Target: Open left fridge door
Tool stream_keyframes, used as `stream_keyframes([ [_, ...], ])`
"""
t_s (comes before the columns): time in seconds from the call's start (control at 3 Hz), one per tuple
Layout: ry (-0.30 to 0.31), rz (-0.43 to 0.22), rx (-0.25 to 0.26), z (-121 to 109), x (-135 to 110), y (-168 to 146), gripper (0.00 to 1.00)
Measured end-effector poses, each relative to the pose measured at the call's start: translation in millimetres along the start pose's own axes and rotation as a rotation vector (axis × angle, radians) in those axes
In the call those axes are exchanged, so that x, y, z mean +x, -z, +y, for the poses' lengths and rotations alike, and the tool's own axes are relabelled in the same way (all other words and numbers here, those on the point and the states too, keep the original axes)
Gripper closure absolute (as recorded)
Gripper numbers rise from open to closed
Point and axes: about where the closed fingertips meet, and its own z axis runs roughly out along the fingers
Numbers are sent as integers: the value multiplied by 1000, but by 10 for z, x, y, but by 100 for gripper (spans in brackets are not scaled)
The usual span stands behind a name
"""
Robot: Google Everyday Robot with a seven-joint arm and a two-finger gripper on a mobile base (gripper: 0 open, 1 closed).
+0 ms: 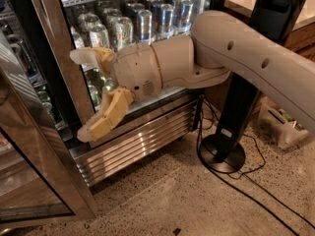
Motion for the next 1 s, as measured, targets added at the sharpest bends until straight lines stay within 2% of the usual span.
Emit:
stream_keyframes([
  [0.33, 2, -1, 1, -4, -11, 1, 0],
  [0.67, -4, 22, 24, -26, -16, -10, 0],
  [1.0, -24, 36, 145, -123, 13, 55, 0],
])
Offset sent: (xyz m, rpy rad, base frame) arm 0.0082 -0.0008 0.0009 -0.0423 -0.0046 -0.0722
